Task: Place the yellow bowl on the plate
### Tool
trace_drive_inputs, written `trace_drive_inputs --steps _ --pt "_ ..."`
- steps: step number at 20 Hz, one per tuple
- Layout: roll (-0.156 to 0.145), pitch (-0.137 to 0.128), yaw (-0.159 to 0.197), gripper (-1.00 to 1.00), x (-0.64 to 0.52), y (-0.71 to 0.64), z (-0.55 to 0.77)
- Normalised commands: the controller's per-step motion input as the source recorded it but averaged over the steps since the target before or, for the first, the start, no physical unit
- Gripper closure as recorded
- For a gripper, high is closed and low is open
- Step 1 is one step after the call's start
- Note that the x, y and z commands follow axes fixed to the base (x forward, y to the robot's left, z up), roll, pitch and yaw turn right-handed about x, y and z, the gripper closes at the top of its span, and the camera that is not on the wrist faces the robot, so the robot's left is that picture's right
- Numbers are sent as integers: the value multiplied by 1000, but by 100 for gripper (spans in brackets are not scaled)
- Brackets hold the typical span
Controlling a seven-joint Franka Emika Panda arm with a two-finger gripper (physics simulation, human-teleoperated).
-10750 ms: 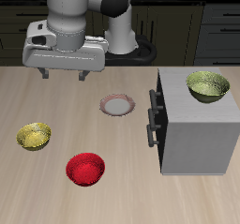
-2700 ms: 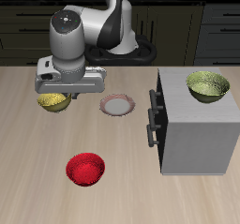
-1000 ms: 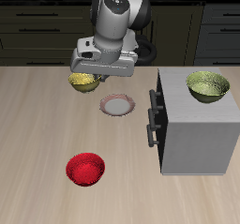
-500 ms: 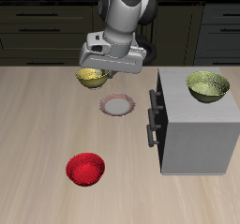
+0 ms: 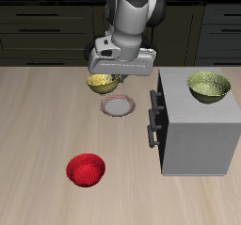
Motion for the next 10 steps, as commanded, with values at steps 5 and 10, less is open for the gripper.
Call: trace_drive_inputs --steps 5,10 --pt "42 17 -17 100 -9 142 -90" --pt "41 2 24 100 -336 179 -129"
